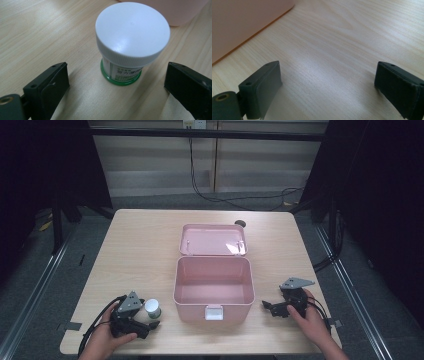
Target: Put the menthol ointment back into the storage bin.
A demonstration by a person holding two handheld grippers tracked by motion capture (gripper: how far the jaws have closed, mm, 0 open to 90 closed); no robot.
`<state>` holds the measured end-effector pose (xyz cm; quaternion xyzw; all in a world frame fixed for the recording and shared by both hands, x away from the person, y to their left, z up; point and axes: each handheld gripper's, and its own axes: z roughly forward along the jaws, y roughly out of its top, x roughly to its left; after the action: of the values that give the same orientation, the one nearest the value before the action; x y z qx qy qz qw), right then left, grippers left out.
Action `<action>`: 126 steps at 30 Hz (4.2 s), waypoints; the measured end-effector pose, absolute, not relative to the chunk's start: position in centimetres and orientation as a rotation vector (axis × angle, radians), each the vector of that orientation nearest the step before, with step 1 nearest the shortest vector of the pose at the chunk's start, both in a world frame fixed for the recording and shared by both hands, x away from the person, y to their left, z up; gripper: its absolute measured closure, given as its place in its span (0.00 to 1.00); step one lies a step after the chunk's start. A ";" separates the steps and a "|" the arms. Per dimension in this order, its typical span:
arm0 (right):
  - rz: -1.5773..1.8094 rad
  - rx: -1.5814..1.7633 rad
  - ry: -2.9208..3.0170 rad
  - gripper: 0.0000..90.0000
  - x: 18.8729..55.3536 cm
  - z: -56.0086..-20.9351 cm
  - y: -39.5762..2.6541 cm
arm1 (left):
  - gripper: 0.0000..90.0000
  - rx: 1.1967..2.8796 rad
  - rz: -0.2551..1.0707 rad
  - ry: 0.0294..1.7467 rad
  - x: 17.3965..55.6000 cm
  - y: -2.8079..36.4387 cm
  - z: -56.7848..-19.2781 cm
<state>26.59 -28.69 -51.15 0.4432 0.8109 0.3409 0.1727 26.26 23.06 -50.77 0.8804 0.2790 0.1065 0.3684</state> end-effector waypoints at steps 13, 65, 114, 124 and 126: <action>0.967 1.258 2.301 0.07 26.6 -51.2 -28.7 | 0.19 2.443 0.177 0.861 25.4 21.7 -48.6; 0.963 1.261 2.300 0.07 26.6 -51.1 -28.7 | 0.34 2.765 -0.078 0.986 29.7 17.4 -42.4; 0.963 1.260 2.301 0.07 26.6 -51.1 -28.7 | 0.56 2.789 -0.127 1.130 31.2 17.2 -36.6; 0.964 1.262 2.299 0.07 26.6 -51.1 -28.7 | 0.56 2.799 -0.121 1.090 31.8 16.3 -33.7; 0.965 1.259 2.298 0.07 26.6 -51.1 -28.7 | 0.56 2.798 -0.109 1.091 31.9 16.0 -33.2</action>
<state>26.61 -28.67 -51.15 0.4439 0.8105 0.3402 0.1739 31.93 16.05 -33.21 0.9289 0.3623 -0.0363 0.0681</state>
